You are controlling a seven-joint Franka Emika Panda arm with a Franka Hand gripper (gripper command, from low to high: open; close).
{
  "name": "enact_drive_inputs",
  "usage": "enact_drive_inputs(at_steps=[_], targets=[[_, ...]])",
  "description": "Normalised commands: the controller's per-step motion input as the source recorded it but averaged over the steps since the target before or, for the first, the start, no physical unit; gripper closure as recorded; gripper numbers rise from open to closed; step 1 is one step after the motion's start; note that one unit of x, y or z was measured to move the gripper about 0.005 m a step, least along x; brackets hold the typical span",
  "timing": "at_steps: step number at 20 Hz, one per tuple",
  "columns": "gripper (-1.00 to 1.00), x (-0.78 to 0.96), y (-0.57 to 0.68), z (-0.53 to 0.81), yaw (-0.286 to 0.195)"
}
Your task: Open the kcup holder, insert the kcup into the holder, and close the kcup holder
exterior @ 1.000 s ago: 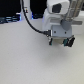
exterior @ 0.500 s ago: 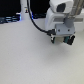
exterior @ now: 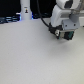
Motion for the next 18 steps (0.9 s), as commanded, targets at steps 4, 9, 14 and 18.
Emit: enact_drive_inputs(at_steps=[4, 9, 14, 18], targets=[[-1.00, -0.86, 0.47, 0.00, 0.053], [-1.00, -0.78, 0.43, 0.01, 0.074], [-1.00, -0.79, 0.41, -0.01, 0.078], [-1.00, -0.68, 0.47, 0.03, 0.065]])
